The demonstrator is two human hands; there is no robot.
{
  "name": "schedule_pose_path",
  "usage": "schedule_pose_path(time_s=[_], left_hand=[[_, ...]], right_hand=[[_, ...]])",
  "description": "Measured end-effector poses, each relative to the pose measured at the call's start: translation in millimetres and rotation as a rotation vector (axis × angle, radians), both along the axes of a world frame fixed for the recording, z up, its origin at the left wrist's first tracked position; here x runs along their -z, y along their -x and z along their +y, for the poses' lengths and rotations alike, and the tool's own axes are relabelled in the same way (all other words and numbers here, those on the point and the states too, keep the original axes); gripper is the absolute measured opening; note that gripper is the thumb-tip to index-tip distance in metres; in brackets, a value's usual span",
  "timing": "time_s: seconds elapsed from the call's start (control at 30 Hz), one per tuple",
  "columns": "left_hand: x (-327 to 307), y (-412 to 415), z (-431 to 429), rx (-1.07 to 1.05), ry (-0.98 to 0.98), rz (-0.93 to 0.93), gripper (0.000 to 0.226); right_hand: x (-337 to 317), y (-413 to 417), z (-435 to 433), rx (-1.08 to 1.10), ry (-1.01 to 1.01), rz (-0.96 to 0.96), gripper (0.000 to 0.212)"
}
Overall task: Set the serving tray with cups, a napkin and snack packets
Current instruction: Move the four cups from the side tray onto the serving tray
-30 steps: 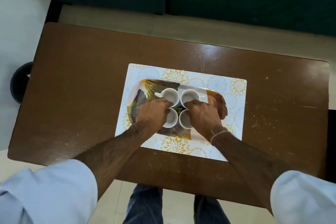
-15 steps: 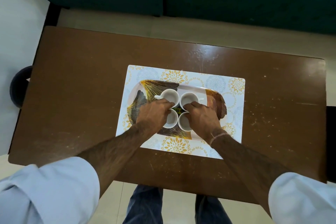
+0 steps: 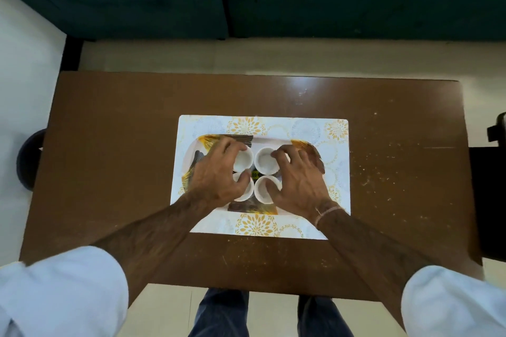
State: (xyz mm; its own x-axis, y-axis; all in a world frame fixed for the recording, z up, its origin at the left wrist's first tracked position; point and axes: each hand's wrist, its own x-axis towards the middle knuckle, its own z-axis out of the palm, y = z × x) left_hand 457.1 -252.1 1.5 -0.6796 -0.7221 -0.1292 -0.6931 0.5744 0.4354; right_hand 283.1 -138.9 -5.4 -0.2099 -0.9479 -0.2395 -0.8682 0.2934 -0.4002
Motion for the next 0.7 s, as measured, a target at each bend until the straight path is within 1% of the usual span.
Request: schedule_pose_path(time_s=[0.07, 0.17, 0.27, 0.43, 0.53, 0.7], left_hand=[[-6, 28, -4, 0.003, 0.001, -0.027, 0.050], [-11, 79, -1, 0.029, -0.016, -0.088, 0.055], [-15, 134, 11, 0.082, -0.039, -0.091, 0.063], [-10, 227, 43, 0.214, -0.053, -0.082, 0.071], [-5, 289, 72, 0.284, -0.087, -0.068, 0.075], [7, 378, 124, 0.378, -0.085, -0.066, 0.078]], right_hand=[[-7, 16, 2, 0.050, 0.027, 0.008, 0.060], [-16, 49, 6, 0.134, 0.013, -0.005, 0.063], [-20, 93, 21, 0.215, 0.002, -0.008, 0.066], [-23, 170, 60, 0.307, -0.016, 0.063, 0.074], [-21, 222, 95, 0.406, -0.005, 0.068, 0.072], [-11, 297, 156, 0.531, -0.026, 0.095, 0.071]])
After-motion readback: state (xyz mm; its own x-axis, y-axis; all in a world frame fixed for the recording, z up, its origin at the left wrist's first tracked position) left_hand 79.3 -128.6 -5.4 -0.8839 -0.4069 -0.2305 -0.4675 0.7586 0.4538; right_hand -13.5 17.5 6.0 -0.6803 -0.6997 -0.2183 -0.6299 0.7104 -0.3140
